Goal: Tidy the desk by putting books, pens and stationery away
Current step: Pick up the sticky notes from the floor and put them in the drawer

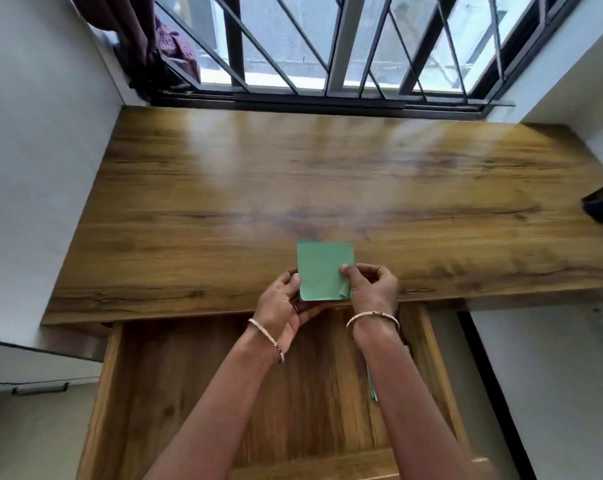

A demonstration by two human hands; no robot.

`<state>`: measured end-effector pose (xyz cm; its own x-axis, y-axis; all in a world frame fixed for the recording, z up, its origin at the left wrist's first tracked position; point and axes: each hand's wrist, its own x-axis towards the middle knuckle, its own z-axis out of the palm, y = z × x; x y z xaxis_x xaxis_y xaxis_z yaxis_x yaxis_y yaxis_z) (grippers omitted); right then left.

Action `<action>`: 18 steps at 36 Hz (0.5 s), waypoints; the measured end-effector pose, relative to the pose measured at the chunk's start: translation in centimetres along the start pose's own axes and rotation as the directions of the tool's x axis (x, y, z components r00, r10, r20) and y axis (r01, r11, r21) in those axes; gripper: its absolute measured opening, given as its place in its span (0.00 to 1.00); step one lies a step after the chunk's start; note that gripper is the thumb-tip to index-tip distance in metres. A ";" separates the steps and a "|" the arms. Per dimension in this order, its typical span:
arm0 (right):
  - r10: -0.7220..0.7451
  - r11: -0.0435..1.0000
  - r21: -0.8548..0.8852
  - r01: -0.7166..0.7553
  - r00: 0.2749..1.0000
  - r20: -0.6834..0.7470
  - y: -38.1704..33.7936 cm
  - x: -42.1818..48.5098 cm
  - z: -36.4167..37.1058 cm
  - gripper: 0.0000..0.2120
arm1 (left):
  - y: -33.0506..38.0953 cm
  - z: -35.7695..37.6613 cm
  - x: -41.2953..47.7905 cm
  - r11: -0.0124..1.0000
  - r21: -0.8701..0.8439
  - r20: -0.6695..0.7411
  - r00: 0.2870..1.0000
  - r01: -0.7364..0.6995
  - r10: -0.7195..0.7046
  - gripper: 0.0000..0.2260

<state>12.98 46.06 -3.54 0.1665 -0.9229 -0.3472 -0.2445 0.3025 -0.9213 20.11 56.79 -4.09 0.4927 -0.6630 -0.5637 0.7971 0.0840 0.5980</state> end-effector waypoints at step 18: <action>0.100 0.989 0.132 -0.072 0.969 -0.226 1.6 1.7 -3.7 0.08 | -5.3 4.7 0.3 0.953 0.281 -0.029 0.992 -0.113 0.126 0.06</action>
<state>9.37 44.12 -4.98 -0.0789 -0.9177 -0.3893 -0.1273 0.3966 -0.9091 14.42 52.69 -4.71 0.5994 -0.6251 -0.5000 0.6061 -0.0537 0.7936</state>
